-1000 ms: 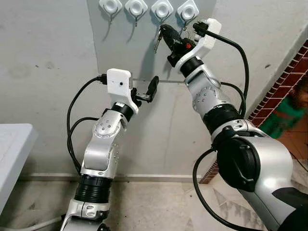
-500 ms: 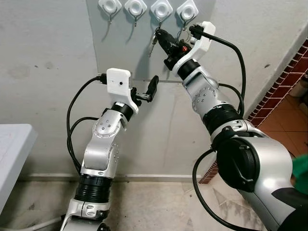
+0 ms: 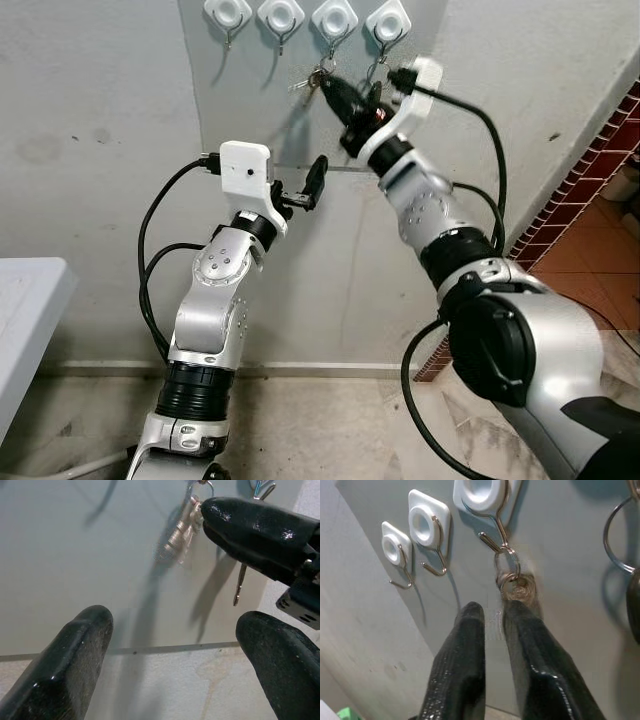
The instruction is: Hang keys on a hook
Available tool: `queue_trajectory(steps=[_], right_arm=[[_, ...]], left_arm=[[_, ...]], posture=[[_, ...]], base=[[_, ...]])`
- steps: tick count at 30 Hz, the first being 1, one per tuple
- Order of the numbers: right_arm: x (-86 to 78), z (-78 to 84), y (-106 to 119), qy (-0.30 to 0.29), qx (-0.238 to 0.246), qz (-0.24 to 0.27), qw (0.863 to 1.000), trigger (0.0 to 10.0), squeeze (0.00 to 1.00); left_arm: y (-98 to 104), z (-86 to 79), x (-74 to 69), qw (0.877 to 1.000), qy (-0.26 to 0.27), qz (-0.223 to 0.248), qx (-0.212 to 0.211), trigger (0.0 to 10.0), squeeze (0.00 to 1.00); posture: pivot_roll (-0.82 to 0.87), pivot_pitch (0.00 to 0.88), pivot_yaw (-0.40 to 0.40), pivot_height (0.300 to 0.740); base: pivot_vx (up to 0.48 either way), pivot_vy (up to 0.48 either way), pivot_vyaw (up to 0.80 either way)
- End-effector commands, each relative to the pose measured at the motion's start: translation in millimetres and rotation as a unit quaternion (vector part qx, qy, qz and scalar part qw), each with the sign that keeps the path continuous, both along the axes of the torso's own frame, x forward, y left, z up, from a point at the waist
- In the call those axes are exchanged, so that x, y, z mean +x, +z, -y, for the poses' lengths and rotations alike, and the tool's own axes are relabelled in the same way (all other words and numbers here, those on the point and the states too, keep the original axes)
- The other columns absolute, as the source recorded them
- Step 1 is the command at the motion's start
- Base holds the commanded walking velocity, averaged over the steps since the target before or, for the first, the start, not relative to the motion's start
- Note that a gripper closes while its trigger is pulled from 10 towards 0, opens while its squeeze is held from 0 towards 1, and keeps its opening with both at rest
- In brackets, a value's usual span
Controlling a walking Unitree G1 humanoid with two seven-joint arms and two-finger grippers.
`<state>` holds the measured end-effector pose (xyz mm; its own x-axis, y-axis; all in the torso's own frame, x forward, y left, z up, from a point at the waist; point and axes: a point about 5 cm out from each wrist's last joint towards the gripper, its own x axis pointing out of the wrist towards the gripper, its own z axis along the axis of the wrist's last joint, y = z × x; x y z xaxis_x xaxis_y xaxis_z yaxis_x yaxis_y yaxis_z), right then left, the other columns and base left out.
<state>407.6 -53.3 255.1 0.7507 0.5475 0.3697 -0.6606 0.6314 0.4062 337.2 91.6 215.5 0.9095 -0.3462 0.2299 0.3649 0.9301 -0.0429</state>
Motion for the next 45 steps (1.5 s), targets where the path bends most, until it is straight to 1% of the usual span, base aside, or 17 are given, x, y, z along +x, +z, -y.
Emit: queue_trajectory(steps=[1,6,11,13,14,16,22,25,28,29,30,33,34,35,39,41,45], right_arm=[[0.1,1.5,2,-0.004,-0.005,0.01,1.0,10.0,1.0],[-0.8,6.2,-8,-0.019,-0.024,0.012,0.999,10.0,1.0],[-2.0,9.5,-16,-0.026,-0.03,0.009,0.999,10.0,1.0],[-3.5,13.0,-26,-0.034,-0.039,0.004,0.999,10.0,1.0],[-3.5,13.0,-26,-0.034,-0.039,0.004,0.999,10.0,1.0],[-5.0,16.5,-34,-0.041,-0.044,-0.001,0.998,10.0,1.0],[-9.7,27.4,-57,-0.068,-0.063,-0.013,0.996,10.0,1.0],[-13.1,36.4,-72,-0.091,-0.086,-0.022,0.992,10.0,1.0],[-15.5,43.8,-81,-0.107,-0.088,-0.033,0.99,10.0,1.0],[-17.7,50.1,-88,-0.123,-0.095,-0.04,0.987,10.0,1.0],[-17.7,50.1,-88,-0.123,-0.095,-0.04,0.987,10.0,1.0],[-20.6,58.4,-97,-0.145,-0.102,-0.049,0.983,10.0,0.99],[-21.8,62.3,-101,-0.152,-0.102,-0.053,0.982,10.0,0.24],[-22.7,64.4,-103,-0.157,-0.103,-0.055,0.981,10.0,0.0],[-24.7,70.5,-108,-0.173,-0.105,-0.061,0.977,10.0,0.0],[-27.9,76.7,-114,-0.188,-0.108,-0.067,0.974,10.0,0.0],[-31.4,80.8,-121,-0.198,-0.111,-0.074,0.971,10.0,0.0]], left_arm=[[9,4.0,-1.7,1.0,-0.006,0.017,-0.002,10.0,0.0],[7,1.9,-1.2,1.0,0.002,0.011,-0.009,10.0,0.0],[2,-0.4,-0.4,1.0,0.011,0.003,-0.011,10.0,0.0],[-2,-3.7,0.5,1.0,0.02,-0.008,-0.018,10.0,0.0],[-2,-3.7,0.5,1.0,0.02,-0.008,-0.018,10.0,0.0],[-6,-6.4,1.1,0.999,0.029,-0.013,-0.017,10.0,0.0],[-21,-12.9,2.7,0.998,0.052,-0.035,-0.02,10.0,0.0],[-32,-17.5,3.2,0.996,0.069,-0.051,-0.017,10.0,0.0],[-40,-20.8,3.3,0.995,0.08,-0.064,-0.016,10.0,0.0],[-46,-23.7,3.1,0.993,0.088,-0.072,-0.017,10.0,0.0],[-46,-23.7,3.1,0.993,0.088,-0.072,-0.017,10.0,0.0],[-54,-27.9,3.3,0.992,0.096,-0.084,-0.018,10.0,0.0],[-58,-29.4,3.8,0.99,0.1,-0.093,-0.02,10.0,0.0],[-60,-30.5,4.0,0.99,0.103,-0.094,-0.018,10.0,0.0],[-67,-33.6,4.5,0.988,0.111,-0.103,-0.024,10.0,0.0],[-76,-36.3,4.3,0.987,0.118,-0.111,-0.018,10.0,0.0],[-82,-39.3,4.3,0.985,0.127,-0.117,-0.013,10.0,0.0]], posture=[[0.04,0.022,-0.081,0.74],[0.04,0.015,-0.08,0.74],[0.04,0.018,-0.081,0.74],[0.04,0.021,-0.08,0.74],[0.04,0.021,-0.08,0.74],[0.04,0.025,-0.079,0.74],[0.04,0.03,-0.073,0.74],[0.03,0.032,-0.066,0.74],[0.03,0.032,-0.061,0.74],[0.03,0.033,-0.054,0.74],[0.03,0.033,-0.054,0.74],[0.02,0.033,-0.044,0.74],[0.02,0.033,-0.043,0.74],[0.02,0.033,-0.039,0.74],[0.02,0.032,-0.033,0.74],[0.01,0.029,-0.028,0.74],[0.01,0.026,-0.023,0.74]], base=[[0.0,0.0,0.0],[0.0,0.0,0.0],[0.0,0.0,0.0],[0.0,0.0,0.0],[0.0,0.0,0.0],[0.0,0.0,0.0],[0.0,0.0,0.0],[0.0,0.0,0.0],[0.0,0.0,0.0],[0.0,0.0,0.0],[0.0,0.0,0.0],[0.0,0.0,0.0],[0.0,0.0,0.0],[0.0,0.0,0.0],[0.0,0.0,0.0],[0.0,0.0,0.0],[0.0,0.0,0.0]])
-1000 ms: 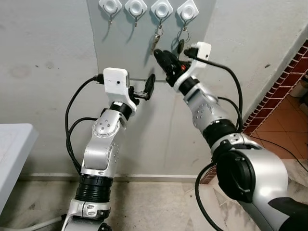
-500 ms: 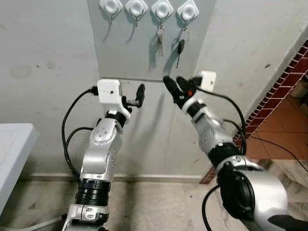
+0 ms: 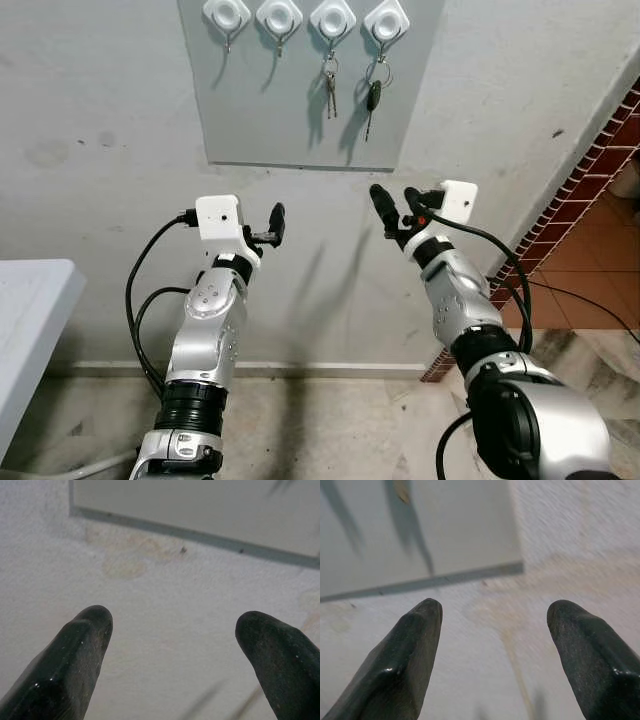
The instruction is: Hang keys on a hook
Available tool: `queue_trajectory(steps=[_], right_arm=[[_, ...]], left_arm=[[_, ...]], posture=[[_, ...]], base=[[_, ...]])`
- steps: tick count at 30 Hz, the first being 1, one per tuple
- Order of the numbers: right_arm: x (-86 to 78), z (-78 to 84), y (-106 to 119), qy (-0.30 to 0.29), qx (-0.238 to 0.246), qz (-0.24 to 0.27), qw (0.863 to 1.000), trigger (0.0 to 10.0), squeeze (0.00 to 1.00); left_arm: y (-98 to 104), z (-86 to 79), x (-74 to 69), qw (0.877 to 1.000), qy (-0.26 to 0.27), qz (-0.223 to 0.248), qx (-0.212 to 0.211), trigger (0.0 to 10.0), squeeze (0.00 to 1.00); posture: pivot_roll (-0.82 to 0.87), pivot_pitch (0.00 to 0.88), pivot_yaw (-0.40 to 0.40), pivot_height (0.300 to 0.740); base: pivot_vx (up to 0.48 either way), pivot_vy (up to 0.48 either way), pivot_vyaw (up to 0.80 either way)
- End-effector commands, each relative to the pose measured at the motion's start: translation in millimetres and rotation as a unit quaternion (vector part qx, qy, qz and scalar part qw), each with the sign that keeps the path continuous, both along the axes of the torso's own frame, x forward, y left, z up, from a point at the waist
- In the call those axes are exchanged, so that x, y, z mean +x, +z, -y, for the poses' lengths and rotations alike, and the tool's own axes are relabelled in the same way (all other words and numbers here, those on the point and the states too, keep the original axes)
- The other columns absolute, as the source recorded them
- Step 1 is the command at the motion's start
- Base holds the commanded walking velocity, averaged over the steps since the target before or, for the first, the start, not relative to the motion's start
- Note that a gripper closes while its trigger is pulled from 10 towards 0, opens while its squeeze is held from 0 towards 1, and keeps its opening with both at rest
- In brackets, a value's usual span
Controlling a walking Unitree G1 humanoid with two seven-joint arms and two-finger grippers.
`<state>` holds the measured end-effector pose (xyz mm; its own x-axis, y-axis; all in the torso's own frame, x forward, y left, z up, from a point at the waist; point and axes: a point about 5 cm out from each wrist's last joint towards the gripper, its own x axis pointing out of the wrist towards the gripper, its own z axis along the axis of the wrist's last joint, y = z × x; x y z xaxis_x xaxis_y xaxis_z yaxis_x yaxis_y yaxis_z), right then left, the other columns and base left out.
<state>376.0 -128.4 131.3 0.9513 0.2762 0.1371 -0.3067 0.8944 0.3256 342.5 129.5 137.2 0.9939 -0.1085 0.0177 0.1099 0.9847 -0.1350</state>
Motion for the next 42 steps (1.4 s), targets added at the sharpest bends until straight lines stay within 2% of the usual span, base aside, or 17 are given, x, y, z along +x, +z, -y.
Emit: queue_trajectory(steps=[1,12,17,26,31,36,42], right_arm=[[-2.5,8.1,-3,-0.018,-0.014,0.003,1.0,10.0,0.0],[-21.0,24.9,-34,-0.058,-0.041,-0.034,0.997,10.0,0.0],[-32.3,30.7,-48,-0.072,-0.052,-0.047,0.995,10.0,0.0],[-51.8,33.4,-69,-0.08,-0.084,-0.064,0.991,10.0,0.0],[-69.3,32.4,-85,-0.074,-0.116,-0.076,0.987,10.0,0.0],[-73.9,34.3,-87,-0.078,-0.135,-0.075,0.985,10.0,0.0],[-82.6,35.0,-83,-0.079,-0.157,-0.048,0.983,10.0,0.0]], left_arm=[[-7,-3.3,-1.2,1.0,0.009,-0.004,0.007,10.0,0.0],[-24,-15.2,-2.6,0.999,0.032,-0.002,0.013,10.0,0.0],[-32,-17.7,-4.5,0.999,0.031,-0.009,0.001,10.0,0.0],[-46,-17.8,-11.6,0.999,0.017,-0.016,-0.025,10.0,0.0],[-54,-16.5,-19.2,0.999,0.015,-0.019,-0.034,10.0,0.0],[-57,-15.6,-22.5,0.999,0.014,-0.019,-0.043,10.0,0.0],[-56,-14.2,-31.3,0.998,0.004,0.002,-0.057,10.0,0.0]], posture=[[0.01,0.026,-0.021,0.74],[0.0,0.02,-0.014,0.74],[-0.01,0.014,-0.01,0.74],[-0.02,0.0,-0.013,0.74],[-0.02,0.0,-0.016,0.74],[-0.02,0.0,-0.017,0.74],[-0.02,0.0,-0.021,0.74]], base=[[0.0,0.0,0.0],[0.0,0.0,0.0],[0.0,0.0,0.0],[0.0,0.0,0.0],[0.0,0.0,0.0],[0.0,0.0,0.0],[0.0,0.0,0.5]])
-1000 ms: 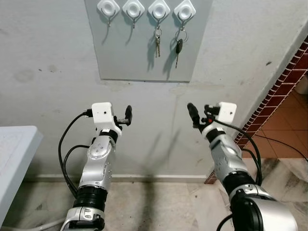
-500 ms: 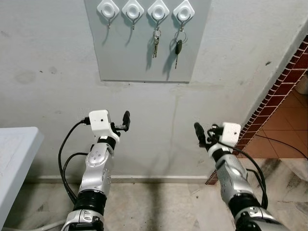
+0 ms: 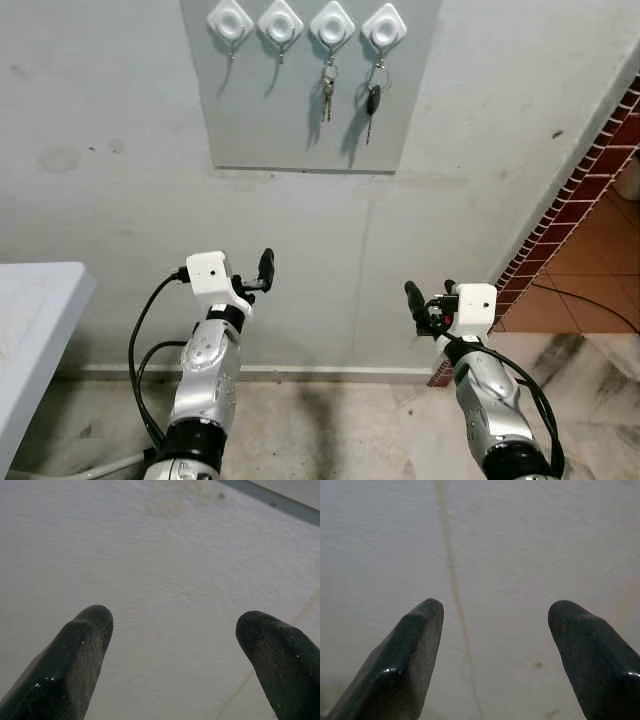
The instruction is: Hang keys on a hook
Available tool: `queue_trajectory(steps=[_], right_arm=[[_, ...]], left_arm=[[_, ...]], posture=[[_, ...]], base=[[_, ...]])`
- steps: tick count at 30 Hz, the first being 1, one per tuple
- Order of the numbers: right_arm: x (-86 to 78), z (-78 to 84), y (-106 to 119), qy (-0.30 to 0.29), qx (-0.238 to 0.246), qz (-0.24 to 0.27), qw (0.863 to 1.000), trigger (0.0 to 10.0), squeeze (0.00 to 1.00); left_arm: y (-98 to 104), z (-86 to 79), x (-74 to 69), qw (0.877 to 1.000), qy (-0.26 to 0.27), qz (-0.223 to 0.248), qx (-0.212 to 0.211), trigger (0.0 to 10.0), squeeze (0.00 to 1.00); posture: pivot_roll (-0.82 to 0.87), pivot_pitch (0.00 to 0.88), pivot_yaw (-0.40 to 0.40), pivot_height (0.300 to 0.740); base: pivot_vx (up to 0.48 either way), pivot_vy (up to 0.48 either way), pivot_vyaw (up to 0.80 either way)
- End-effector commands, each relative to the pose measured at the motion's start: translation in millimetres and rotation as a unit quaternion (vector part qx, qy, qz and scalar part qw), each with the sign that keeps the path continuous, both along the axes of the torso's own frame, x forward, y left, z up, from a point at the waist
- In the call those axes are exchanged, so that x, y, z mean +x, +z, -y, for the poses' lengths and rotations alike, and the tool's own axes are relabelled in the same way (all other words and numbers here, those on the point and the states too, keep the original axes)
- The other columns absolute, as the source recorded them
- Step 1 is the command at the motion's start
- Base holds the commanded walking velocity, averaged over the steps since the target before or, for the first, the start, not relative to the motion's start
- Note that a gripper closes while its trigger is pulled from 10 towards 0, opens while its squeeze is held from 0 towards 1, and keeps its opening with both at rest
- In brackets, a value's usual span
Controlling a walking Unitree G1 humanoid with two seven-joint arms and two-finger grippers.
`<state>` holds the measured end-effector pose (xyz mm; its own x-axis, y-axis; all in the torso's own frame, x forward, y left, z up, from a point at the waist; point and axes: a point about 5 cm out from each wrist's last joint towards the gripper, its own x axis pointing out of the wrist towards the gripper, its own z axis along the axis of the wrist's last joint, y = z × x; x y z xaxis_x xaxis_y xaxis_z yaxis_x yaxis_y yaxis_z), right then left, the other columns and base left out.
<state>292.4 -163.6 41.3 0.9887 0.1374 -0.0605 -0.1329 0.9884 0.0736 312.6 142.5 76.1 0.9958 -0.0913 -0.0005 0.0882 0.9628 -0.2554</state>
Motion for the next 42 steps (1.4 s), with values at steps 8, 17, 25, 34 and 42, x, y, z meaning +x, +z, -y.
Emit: queue_trajectory(steps=[8,17,25,34,42], right_arm=[[-3.8,0.4,16,0.005,-0.031,0.042,0.999,10.0,0.0],[0.0,1.9,34,-0.005,-0.033,0.065,0.997,10.0,0.0],[4.7,0.8,45,-0.001,-0.039,0.079,0.996,10.0,0.0],[7.3,1.2,60,0.002,-0.035,0.097,0.995,10.0,0.0],[5.4,-0.4,63,0.003,-0.031,0.097,0.995,10.0,0.0]], left_arm=[[10,-2.5,-6.3,0.999,-0.006,0.033,0.007,10.0,0.0],[24,-3.4,-5.2,0.998,-0.006,0.056,0.001,10.0,0.0],[38,-5.5,-0.6,0.997,-0.008,0.075,0.011,10.0,0.0],[51,-5.3,-2.7,0.996,-0.012,0.092,0.016,10.0,0.0],[54,-5.4,-4.1,0.995,-0.011,0.093,0.019,10.0,0.0]], posture=[[-0.02,0.0,-0.022,0.74],[-0.02,0.0,-0.02,0.74],[-0.01,0.0,-0.03,0.74],[-0.01,0.0,-0.03,0.74],[-0.01,0.0,-0.031,0.74]], base=[[0.0,0.0,0.8],[0.0,0.0,0.8],[0.0,0.0,0.8],[0.0,0.0,0.8],[0.0,0.0,0.8]])
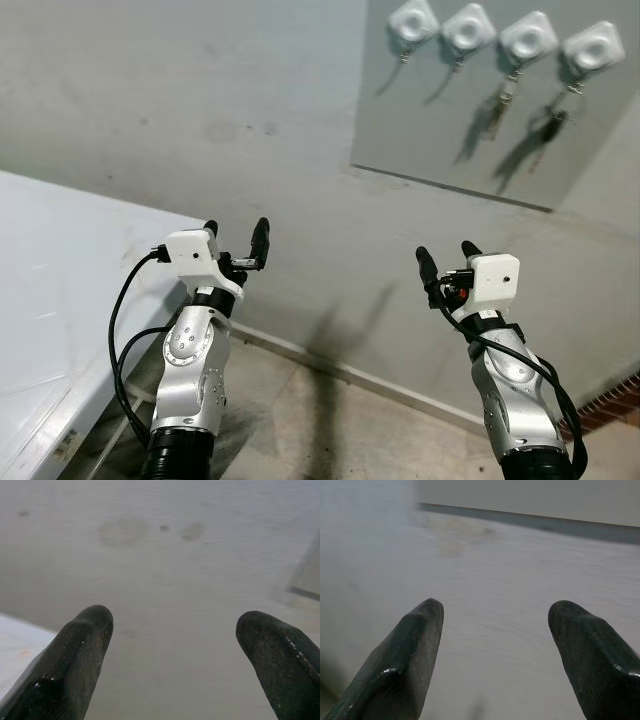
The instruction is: Hang keys on a hook
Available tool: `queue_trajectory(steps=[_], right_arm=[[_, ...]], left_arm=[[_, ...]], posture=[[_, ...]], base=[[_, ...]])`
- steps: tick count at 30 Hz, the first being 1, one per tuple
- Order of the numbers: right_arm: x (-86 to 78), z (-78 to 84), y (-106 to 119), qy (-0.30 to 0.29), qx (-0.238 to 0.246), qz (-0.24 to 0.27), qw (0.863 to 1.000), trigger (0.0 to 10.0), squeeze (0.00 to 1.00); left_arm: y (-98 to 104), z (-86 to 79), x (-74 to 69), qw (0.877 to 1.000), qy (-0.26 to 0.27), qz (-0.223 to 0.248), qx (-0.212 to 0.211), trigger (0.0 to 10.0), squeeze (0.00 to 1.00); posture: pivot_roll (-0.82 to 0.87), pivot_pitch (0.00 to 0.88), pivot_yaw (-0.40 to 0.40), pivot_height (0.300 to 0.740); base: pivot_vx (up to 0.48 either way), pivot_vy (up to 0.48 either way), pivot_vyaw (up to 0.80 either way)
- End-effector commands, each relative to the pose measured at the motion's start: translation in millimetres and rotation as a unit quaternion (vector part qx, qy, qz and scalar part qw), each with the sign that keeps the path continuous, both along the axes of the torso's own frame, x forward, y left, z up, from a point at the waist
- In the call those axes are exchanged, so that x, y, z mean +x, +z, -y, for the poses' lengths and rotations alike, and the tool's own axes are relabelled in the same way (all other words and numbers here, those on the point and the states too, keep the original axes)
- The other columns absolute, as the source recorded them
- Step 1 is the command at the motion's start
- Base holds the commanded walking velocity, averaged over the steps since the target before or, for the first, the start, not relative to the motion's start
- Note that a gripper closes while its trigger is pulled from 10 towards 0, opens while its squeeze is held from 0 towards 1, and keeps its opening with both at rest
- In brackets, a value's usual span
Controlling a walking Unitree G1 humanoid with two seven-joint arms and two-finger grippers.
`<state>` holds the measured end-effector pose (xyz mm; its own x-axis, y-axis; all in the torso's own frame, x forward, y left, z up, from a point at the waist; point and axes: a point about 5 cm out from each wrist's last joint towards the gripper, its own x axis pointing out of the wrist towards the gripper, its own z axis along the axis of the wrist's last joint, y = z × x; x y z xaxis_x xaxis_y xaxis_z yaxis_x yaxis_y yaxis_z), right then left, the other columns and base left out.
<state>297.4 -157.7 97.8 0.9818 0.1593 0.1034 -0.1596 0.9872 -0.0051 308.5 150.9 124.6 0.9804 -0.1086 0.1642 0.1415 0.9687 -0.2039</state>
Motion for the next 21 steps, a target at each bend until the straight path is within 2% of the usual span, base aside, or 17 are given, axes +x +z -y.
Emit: queue_trajectory(steps=[1,21], right_arm=[[0.2,5.0,8,-0.008,-0.003,0.011,1.0,10.0,0.0],[-1.0,4.7,18,-0.005,0.008,0.018,1.0,10.0,0.0]], left_arm=[[5,3.3,-0.3,1.0,-0.003,0.007,0.004,10.0,0.0],[9,8.6,-1.4,1.0,-0.01,0.003,0.007,10.0,0.0]], posture=[[-0.01,0.0,-0.032,0.74],[-0.02,0.0,-0.031,0.74]], base=[[0.0,0.0,0.8],[0.0,0.0,0.8]])
